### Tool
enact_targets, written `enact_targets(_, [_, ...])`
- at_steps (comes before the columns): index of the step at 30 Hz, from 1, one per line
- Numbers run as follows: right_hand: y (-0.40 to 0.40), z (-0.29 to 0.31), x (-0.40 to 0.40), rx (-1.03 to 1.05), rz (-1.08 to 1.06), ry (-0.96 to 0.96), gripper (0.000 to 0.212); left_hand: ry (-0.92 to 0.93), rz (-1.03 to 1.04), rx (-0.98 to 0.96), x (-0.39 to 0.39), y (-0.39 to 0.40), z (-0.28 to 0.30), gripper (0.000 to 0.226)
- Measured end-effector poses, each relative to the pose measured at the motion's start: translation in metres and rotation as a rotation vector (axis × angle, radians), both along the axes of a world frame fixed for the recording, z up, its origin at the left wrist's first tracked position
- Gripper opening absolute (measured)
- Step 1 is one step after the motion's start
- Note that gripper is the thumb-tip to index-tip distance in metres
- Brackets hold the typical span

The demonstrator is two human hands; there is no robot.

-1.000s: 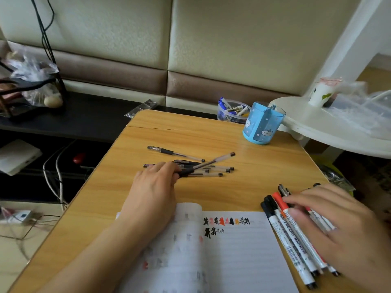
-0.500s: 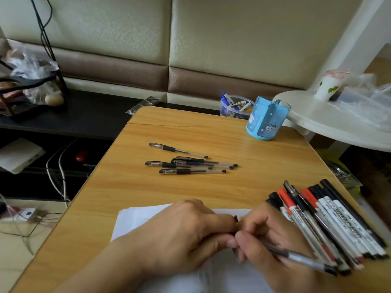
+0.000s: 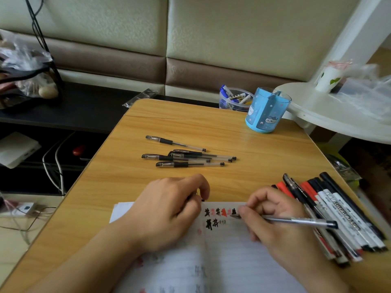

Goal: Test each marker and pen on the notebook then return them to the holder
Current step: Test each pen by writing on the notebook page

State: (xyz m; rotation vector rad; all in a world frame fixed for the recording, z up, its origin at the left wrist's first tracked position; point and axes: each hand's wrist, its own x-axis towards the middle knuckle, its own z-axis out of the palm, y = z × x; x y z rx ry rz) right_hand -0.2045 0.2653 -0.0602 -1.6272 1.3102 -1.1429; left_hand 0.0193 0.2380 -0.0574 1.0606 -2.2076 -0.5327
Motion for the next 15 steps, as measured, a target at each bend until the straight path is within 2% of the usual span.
enact_targets(5, [0.0000,-0.0013,0.0039,-0.054,-0.036,0.050,0.039,0.051,0.020,-0.062,-0.0045,-0.0002,-0.0019,0.012])
enact_targets(9, [-0.0008,-0.0050,0.0054,-0.062,-0.060,0.055,0.040,0.031,0.024,-0.135,-0.0067,-0.0019,-0.0050,0.013])
enact_targets(15, [-0.0032,-0.0074,0.0075,-0.082,-0.058,0.093,0.041,0.022,0.012,-0.132,-0.0060,-0.0042,-0.0077,0.017])
